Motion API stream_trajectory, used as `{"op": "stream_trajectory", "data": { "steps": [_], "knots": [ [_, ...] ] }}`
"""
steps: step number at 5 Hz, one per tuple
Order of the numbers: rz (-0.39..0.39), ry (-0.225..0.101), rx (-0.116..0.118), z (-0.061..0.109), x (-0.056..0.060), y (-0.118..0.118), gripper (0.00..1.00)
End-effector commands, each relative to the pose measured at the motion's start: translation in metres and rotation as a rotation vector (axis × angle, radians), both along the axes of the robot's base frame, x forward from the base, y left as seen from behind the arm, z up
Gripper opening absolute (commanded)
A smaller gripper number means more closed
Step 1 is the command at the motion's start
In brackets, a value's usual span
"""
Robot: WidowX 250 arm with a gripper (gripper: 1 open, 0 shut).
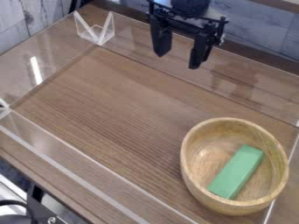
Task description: Move green stick from inside the wooden bowl to the table next to it
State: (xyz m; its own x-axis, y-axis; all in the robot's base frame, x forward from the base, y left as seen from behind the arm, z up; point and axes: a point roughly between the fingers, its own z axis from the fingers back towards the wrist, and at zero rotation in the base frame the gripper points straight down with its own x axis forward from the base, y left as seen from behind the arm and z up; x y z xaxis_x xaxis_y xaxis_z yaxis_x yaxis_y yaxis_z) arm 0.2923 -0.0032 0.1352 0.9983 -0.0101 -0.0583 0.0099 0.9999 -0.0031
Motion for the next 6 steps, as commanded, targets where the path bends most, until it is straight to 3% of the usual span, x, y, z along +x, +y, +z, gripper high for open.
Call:
{"op": "stream_trajectory", "data": {
  "steps": [1,3,5,6],
  "knots": [
    [0.024,0.028,-0.007,-0.004,-0.006,-0.005,1.0],
    [-0.074,0.054,-0.03,-0.006,-0.026,-0.044,1.0],
    [-0.126,0.014,-0.044,-0.044,-0.036,-0.083,1.0],
    [-0.097,-0.012,-0.048,-0.052,-0.042,-0.102,1.0]
  ]
}}
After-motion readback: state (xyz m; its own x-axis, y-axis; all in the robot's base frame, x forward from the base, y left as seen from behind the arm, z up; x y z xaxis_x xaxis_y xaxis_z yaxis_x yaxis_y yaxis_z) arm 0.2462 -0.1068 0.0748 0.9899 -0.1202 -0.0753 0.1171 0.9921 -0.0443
